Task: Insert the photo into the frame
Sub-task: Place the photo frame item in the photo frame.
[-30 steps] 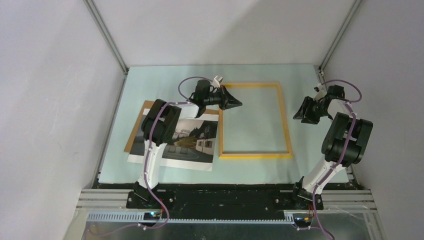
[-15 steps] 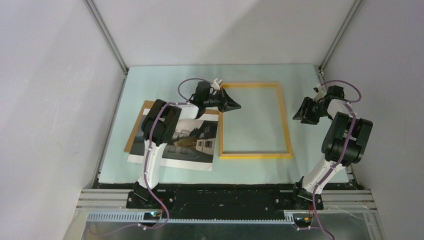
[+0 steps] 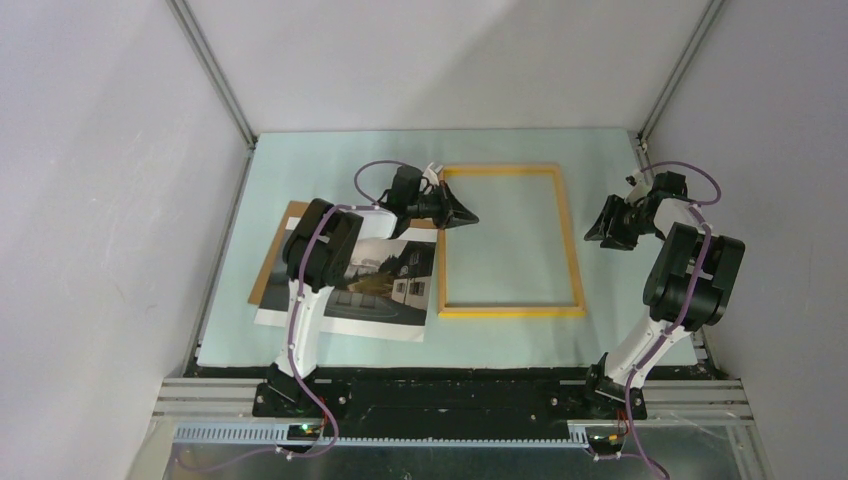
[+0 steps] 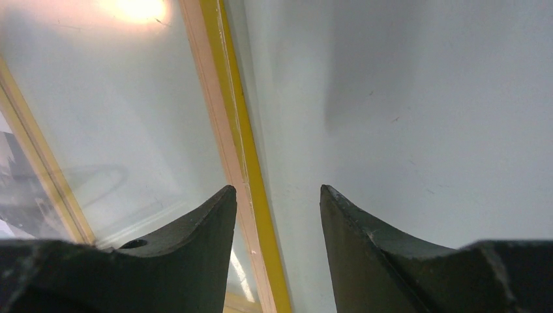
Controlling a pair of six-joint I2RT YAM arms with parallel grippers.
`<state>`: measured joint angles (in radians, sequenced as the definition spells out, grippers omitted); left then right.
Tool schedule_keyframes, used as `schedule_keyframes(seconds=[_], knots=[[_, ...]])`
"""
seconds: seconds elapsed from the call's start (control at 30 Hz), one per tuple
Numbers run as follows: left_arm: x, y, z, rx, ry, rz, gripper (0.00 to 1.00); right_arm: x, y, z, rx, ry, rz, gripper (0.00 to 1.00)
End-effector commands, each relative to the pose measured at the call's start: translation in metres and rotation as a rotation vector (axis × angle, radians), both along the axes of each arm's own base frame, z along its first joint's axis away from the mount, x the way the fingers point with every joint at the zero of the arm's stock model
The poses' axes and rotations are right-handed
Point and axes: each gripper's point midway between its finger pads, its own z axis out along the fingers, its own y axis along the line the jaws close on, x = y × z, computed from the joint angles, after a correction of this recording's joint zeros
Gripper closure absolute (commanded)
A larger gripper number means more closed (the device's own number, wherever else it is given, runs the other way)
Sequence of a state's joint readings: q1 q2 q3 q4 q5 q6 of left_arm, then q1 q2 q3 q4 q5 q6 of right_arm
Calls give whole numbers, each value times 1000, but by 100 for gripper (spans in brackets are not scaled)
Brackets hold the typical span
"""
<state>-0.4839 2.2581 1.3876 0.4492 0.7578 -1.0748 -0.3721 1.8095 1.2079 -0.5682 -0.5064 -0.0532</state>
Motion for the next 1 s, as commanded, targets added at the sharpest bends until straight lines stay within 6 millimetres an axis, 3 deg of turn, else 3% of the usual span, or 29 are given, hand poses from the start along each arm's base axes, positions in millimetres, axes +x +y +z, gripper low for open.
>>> schedule_keyframes(seconds=[0.0, 0.97], knots=[[8, 1, 39, -18, -116, 8, 100, -1, 6, -1, 15, -2, 24, 45], [6, 18, 11, 80, -59, 111, 100, -1, 16, -7, 34, 12, 52, 45]])
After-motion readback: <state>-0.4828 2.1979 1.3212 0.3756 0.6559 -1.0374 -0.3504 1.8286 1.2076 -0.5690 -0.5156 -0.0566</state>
